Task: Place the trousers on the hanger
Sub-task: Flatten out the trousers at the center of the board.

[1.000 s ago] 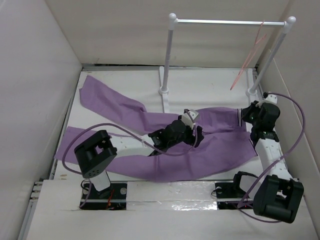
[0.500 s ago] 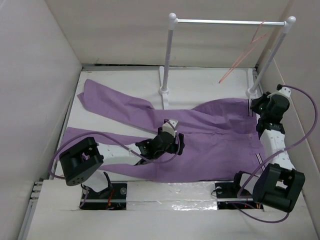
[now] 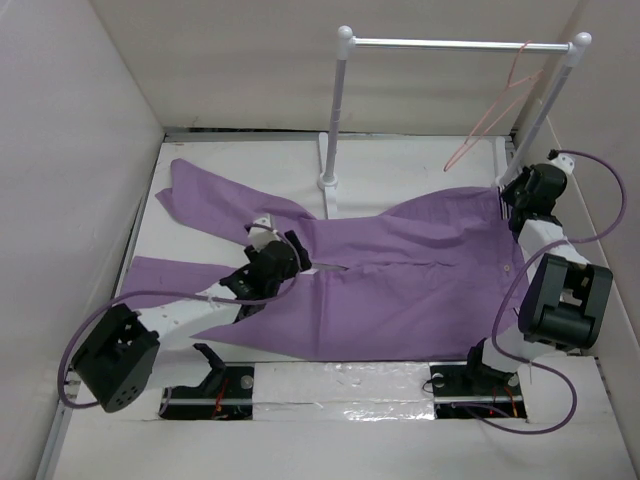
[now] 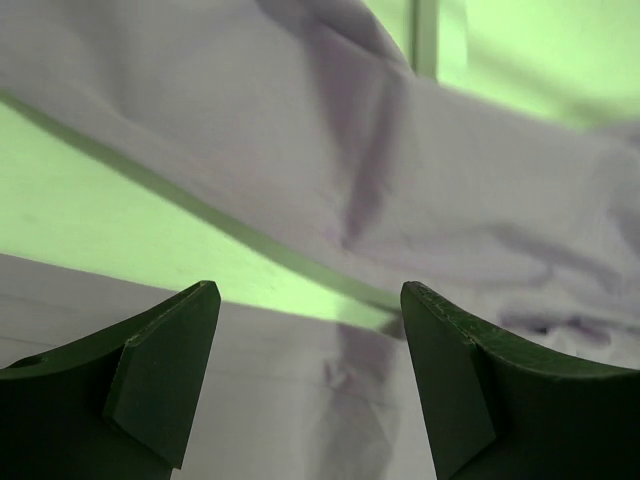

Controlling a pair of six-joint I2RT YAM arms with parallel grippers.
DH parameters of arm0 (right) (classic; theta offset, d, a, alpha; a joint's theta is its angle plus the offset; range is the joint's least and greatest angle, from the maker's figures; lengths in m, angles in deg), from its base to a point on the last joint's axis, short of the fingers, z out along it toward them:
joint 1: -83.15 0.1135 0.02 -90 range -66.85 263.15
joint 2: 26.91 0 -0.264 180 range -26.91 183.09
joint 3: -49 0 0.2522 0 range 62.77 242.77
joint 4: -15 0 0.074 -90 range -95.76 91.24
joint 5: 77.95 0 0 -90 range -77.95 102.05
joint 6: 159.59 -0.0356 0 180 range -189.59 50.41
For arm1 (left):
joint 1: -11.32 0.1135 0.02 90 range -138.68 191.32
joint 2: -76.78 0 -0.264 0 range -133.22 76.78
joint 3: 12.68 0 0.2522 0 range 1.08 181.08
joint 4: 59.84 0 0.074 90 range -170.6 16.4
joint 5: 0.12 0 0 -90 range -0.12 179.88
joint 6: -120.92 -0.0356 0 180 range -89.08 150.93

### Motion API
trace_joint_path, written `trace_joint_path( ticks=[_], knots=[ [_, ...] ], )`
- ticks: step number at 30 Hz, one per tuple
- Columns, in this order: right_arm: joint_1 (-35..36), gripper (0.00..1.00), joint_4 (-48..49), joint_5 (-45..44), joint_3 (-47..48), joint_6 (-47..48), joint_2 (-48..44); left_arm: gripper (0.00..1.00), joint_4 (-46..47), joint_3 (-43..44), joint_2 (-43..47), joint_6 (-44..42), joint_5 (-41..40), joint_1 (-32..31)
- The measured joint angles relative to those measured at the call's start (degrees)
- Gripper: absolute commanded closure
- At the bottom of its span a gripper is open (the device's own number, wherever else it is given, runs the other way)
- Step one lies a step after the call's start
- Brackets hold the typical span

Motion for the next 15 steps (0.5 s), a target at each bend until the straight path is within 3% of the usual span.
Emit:
trace_joint_path(
  ticks=[6,12,13,14,15],
  knots=[
    [0.37,1.00,0.07,-0.28,7.78,-1.62,5.31,0.34,-2.56,-1.73,8.70,3.26,-0.59,9.68],
    [0.39,1.00,-2.32,-5.79,8.70,-4.42,4.22,0.45,-3.21,-3.61,13.33,7.39,-1.31,21.55],
    [0.42,0.96,-3.52,-6.54,9.25,-4.61,4.22,0.46,-3.28,-3.56,12.92,7.65,-0.70,23.82],
    [0.44,0.82,-5.22,-6.78,10.27,-4.68,4.39,0.46,-3.37,-3.52,12.39,7.91,-0.09,25.79],
    [0.55,0.48,-6.91,-6.78,11.52,-4.85,4.57,0.46,-3.39,-3.39,11.63,8.13,0.92,28.39]
  ],
)
